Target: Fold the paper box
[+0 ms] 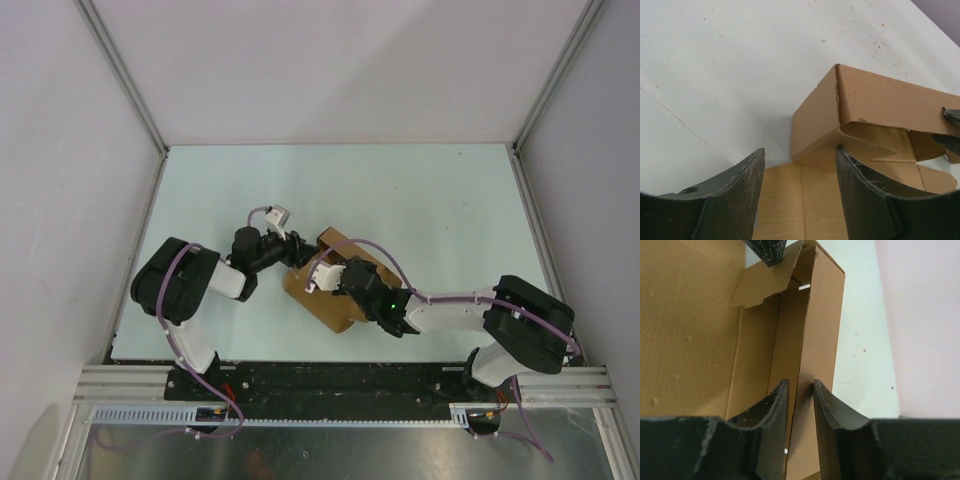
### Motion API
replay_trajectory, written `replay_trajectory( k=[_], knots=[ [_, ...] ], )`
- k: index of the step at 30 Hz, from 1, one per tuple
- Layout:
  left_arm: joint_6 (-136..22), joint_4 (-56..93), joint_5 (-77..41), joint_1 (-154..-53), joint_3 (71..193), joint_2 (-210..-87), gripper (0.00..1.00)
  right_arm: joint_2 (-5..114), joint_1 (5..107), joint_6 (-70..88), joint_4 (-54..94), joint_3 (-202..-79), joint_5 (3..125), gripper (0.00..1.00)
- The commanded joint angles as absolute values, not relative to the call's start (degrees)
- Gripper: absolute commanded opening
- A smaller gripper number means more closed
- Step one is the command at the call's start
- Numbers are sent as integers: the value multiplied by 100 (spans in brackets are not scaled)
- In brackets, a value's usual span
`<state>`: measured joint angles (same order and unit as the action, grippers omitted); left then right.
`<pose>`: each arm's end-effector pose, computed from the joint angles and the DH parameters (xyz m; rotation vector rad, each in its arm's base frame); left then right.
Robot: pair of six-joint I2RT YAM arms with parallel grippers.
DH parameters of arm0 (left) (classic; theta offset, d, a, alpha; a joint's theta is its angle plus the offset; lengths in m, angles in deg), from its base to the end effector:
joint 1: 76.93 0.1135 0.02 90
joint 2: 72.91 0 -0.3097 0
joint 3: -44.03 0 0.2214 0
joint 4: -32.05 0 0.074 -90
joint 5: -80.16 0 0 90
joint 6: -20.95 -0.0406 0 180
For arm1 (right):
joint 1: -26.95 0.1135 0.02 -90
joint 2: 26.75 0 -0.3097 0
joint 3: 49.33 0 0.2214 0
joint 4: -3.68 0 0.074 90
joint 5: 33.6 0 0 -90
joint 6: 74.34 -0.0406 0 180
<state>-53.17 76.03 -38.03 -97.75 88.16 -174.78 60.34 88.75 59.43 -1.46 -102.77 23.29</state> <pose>0.2815 -0.1276 0.2032 0.4412 1.8216 -0.8925 0.1535 0.2394 0.2486 -1.3604 1.4712 -0.3954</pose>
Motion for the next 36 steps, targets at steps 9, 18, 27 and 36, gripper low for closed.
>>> replay_trajectory(
  k=[9, 18, 27, 36],
  knots=[
    [-5516, 7811, -4157, -9890, 8999, -17592, 63, 5807, 8698, 5442, 77, -10267, 2933, 31],
    [-5630, 7820, -4017, -10119, 9052, -17645, 64, 5789, 8654, 5355, 77, -10267, 2985, 31],
    [-5692, 7811, -3498, -10312, 9148, -17697, 64, 5745, 8636, 5302, 77, -10267, 3064, 31],
    [-5657, 7811, -2883, -10576, 9175, -17741, 64, 5701, 8618, 5205, 112, -10267, 3170, 31]
  ],
)
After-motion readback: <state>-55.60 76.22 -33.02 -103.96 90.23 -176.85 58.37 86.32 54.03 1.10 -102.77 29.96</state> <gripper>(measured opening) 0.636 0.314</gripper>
